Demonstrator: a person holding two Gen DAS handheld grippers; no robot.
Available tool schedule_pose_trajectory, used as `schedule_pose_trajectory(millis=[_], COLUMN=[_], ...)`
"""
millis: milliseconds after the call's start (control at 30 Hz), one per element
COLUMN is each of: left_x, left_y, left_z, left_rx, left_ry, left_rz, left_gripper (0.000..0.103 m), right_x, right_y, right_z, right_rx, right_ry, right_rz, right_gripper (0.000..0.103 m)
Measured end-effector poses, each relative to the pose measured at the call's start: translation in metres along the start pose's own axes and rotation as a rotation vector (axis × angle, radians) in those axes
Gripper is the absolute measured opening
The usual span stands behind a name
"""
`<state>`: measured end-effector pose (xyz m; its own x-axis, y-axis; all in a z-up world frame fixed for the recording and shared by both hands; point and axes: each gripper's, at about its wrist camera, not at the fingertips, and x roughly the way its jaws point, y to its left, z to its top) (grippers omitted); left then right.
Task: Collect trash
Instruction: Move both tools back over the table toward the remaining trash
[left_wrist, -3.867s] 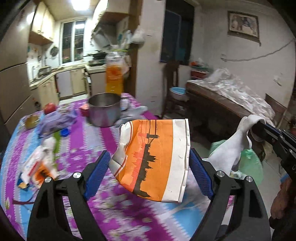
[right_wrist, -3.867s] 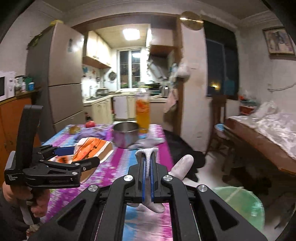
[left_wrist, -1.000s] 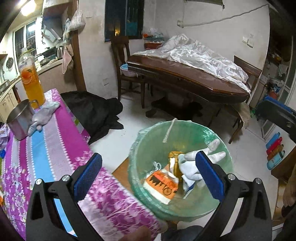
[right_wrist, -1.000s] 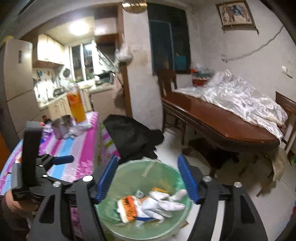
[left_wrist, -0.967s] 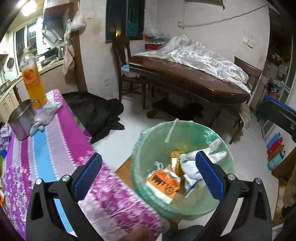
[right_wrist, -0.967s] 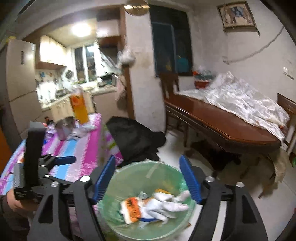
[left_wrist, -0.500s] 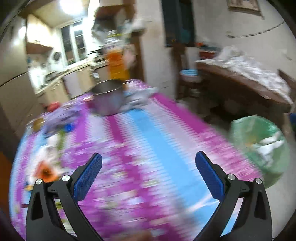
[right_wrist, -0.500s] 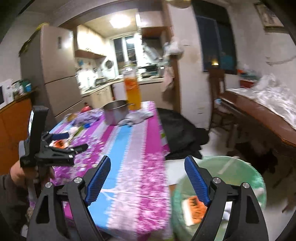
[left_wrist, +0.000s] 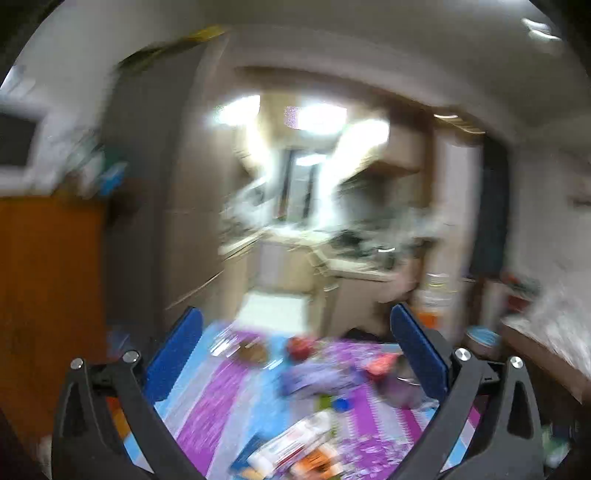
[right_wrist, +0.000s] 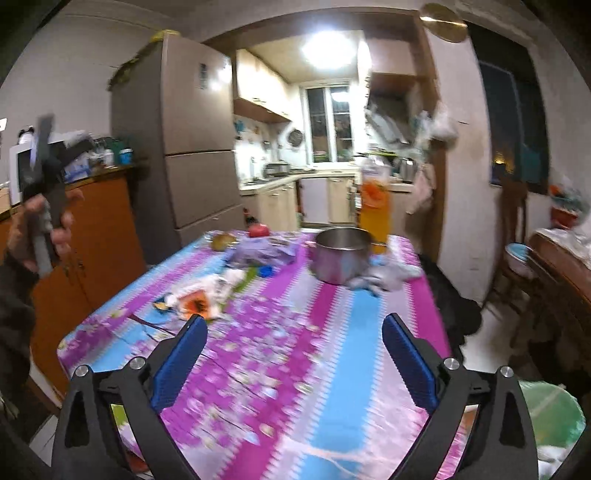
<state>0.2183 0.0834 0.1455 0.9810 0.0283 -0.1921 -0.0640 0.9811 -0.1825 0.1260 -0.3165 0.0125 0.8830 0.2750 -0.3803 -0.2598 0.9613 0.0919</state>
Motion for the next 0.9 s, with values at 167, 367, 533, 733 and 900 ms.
schedule_pose_trajectory(millis=[167,367,533,733,900], left_x=[0.073,0.145,0.176,0.199,0.213], left_y=[0.016,0.026,0.011,-0.004,-0.007], left_z=[-0.068,-0.133,-0.162,-0.191,-0.201], left_rx=[0.239,0.350,0.445,0.541,0.532], left_ry=[0.262,0.463,0.559,0.645,0.675], left_rz=[0.041,-0.017,-0.133,-0.206,-0.226], left_gripper=[0.098,0.098,0.098,0.098,0.098], right_x=[0.038,0.075,0.114,0.153,0.176], right_y=[0.040,0.059,0.079,0.098,0.105], right_z=[0.001,-0.011,-0.018,-0.024,-0.026], right_rx=[-0.049,-0.029,-0.015,0.004,0.040], right_ry=[0.053,0.114,0.174,0.225,0.264], right_rz=[0.058,0.089,0.126,0.172,0.211], right_gripper=[0.096,0.096,0.096,0.096,0.096])
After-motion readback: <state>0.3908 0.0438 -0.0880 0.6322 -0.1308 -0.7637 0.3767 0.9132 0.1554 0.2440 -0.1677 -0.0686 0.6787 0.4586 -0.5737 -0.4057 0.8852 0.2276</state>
